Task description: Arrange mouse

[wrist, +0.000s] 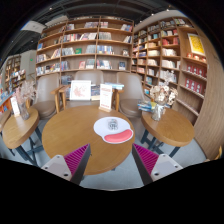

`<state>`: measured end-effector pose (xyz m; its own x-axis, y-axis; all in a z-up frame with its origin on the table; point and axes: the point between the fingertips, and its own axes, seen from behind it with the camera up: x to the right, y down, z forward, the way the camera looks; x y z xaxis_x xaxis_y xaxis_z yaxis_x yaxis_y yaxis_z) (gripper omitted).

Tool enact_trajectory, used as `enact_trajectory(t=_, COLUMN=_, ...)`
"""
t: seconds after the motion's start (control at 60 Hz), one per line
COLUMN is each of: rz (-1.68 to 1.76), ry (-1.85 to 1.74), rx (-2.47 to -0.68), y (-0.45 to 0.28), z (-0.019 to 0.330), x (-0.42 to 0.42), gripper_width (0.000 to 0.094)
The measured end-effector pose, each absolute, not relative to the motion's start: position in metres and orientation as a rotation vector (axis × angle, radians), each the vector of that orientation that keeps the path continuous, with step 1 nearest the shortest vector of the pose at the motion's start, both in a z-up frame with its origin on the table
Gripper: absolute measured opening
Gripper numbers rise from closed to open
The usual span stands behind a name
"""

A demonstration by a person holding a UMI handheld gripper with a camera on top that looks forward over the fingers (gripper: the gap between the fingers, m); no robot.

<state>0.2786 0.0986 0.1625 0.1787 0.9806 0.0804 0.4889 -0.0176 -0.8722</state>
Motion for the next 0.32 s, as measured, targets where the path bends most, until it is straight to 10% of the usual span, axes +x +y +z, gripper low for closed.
enact_trajectory(t=0.317, rz=0.806, ry=-1.505, rx=-1.572, y=0.062, z=0.161, x=0.327, gripper_width=0.0854)
